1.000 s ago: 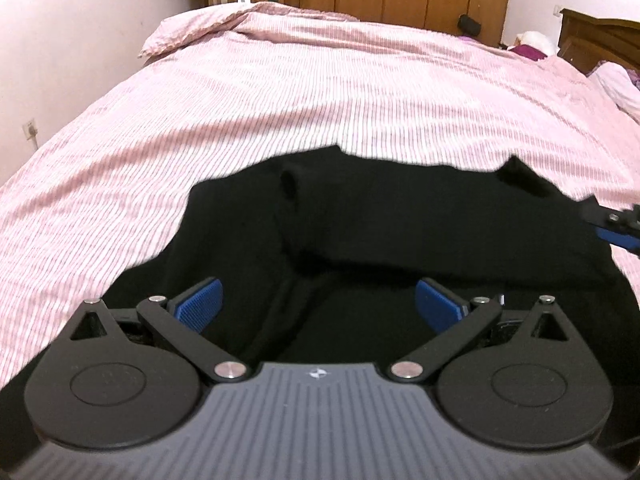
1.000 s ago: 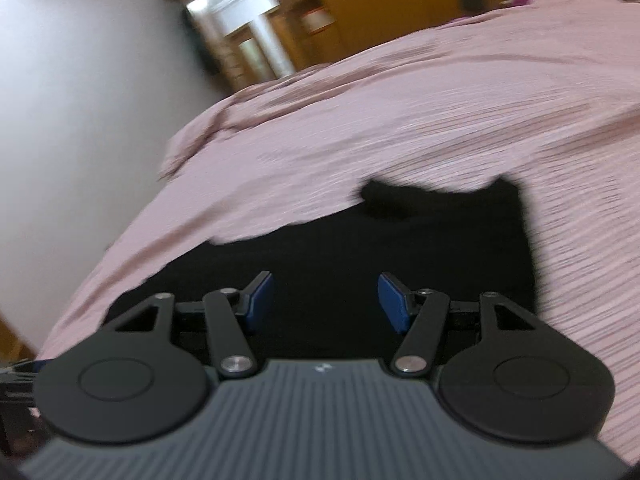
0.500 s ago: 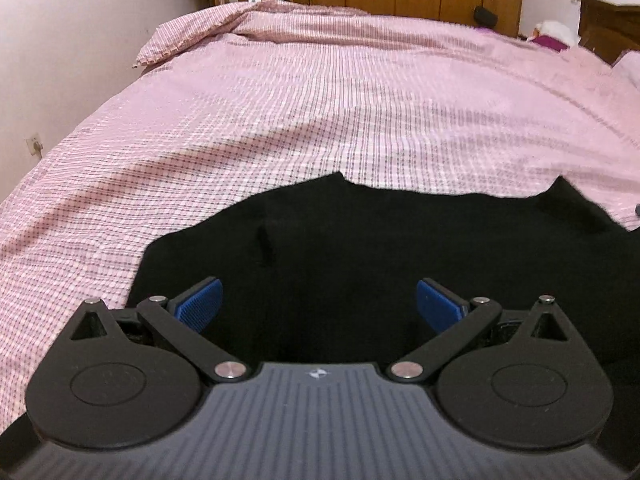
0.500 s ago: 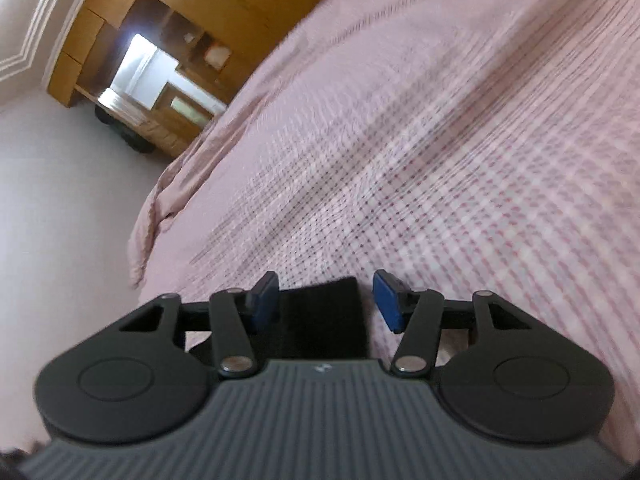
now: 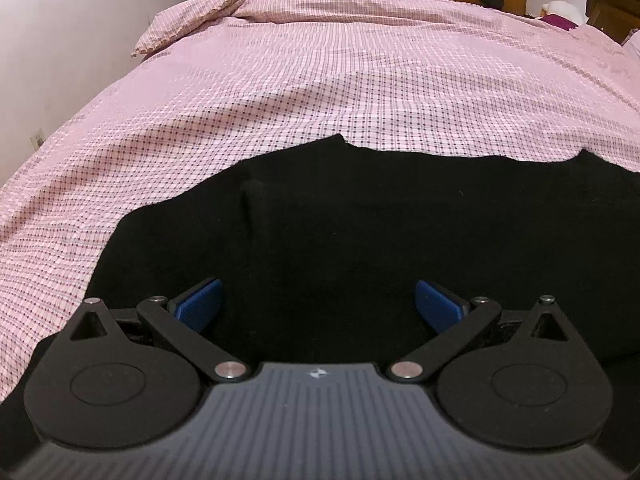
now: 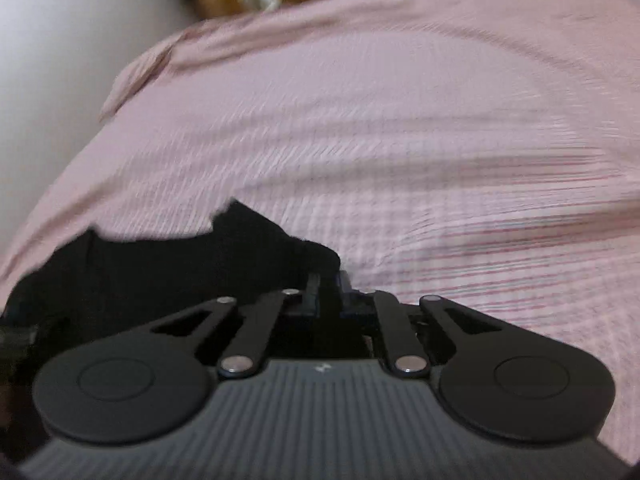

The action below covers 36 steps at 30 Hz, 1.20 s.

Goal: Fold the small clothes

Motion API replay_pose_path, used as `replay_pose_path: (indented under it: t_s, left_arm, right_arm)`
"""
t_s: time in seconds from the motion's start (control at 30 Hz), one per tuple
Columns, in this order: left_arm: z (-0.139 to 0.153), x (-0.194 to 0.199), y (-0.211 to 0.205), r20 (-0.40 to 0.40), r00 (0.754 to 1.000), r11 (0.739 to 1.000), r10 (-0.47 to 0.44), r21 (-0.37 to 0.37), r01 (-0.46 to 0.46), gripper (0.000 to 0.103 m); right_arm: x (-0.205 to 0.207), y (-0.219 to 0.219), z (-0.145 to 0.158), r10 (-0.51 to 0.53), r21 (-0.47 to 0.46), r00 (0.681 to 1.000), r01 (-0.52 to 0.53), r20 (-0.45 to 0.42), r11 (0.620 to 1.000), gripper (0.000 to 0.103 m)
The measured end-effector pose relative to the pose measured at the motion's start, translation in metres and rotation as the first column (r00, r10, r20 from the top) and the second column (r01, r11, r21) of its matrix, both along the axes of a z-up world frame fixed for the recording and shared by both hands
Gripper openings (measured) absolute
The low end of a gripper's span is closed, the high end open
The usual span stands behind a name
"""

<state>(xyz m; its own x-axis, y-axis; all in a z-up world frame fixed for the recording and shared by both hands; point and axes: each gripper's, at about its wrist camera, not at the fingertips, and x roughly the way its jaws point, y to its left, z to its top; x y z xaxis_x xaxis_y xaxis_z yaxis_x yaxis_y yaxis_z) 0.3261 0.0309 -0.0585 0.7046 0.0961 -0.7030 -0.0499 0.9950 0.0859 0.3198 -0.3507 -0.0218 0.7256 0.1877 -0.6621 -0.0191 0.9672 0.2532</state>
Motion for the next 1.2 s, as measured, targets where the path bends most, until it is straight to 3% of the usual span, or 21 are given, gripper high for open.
replay_pose_path:
  t_s: [0.1,0.2,0.33,0.4,0.53,0.67,0.77,0.83,1.0,1.1,1.13,1.17,1.2]
  left_arm:
    - [-0.001,0.000,-0.001,0.002,1.000,1.000,0.005,0.004,-0.005,0.103]
    - [-0.001,0.000,0.000,0.003,1.000,1.000,0.001,0.007,-0.001,0.103]
    - [-0.001,0.001,0.002,0.005,1.000,1.000,0.000,0.004,0.000,0.103]
    - [-0.001,0.000,0.002,0.008,1.000,1.000,0.003,0.009,-0.003,0.103]
    - [-0.001,-0.001,0.001,0.014,1.000,1.000,0.012,0.011,-0.012,0.103]
    - [-0.002,-0.001,0.000,0.014,1.000,1.000,0.019,0.014,-0.019,0.103]
    - [-0.002,-0.001,0.000,0.011,1.000,1.000,0.026,0.011,-0.026,0.103]
    - [-0.002,-0.001,0.000,0.008,1.000,1.000,0.028,0.008,-0.028,0.103]
    - [0.004,-0.003,0.002,-0.014,0.999,0.999,0.034,-0.001,-0.034,0.103]
    - [0.012,-0.009,0.004,-0.023,0.999,0.999,0.038,-0.001,-0.038,0.103]
    - [0.015,-0.011,0.005,-0.025,0.999,0.999,0.041,-0.003,-0.041,0.103]
    - [0.018,-0.014,0.006,-0.027,0.999,0.999,0.044,-0.005,-0.044,0.103]
    - [0.022,-0.018,0.008,-0.028,0.998,0.999,0.048,-0.010,-0.048,0.103]
  right_arm:
    - [0.002,0.003,-0.018,-0.045,-0.076,0.999,0.044,-0.020,0.996,0.010]
    - [0.003,0.003,-0.024,-0.060,-0.059,0.998,0.060,0.001,0.996,0.013]
    - [-0.005,-0.010,-0.004,-0.114,0.004,0.993,0.114,0.032,0.993,0.022]
    - [-0.024,-0.012,0.011,-0.141,0.009,0.986,0.141,0.090,0.990,0.024]
    - [-0.063,-0.008,0.029,-0.072,0.041,0.982,0.066,0.175,0.997,0.024]
    - [-0.075,0.010,0.015,0.035,0.037,0.993,-0.040,0.116,0.999,0.023]
    - [-0.065,0.023,-0.014,-0.004,-0.069,1.000,0.005,0.024,0.998,0.021]
    - [-0.065,0.021,-0.031,-0.029,-0.044,0.998,0.032,0.063,0.999,0.021]
    - [-0.066,0.016,-0.029,-0.071,0.024,0.996,0.070,0.057,0.997,0.023]
    - [-0.071,0.021,-0.022,-0.059,0.010,0.997,0.059,0.057,0.998,0.040]
    - [-0.073,0.023,-0.019,-0.058,0.006,0.996,0.058,0.061,0.998,0.055]
    - [-0.078,0.026,-0.015,-0.057,-0.002,0.996,0.057,0.074,0.998,0.063]
    - [-0.081,0.028,-0.013,-0.052,-0.012,0.995,0.053,0.089,0.998,0.064]
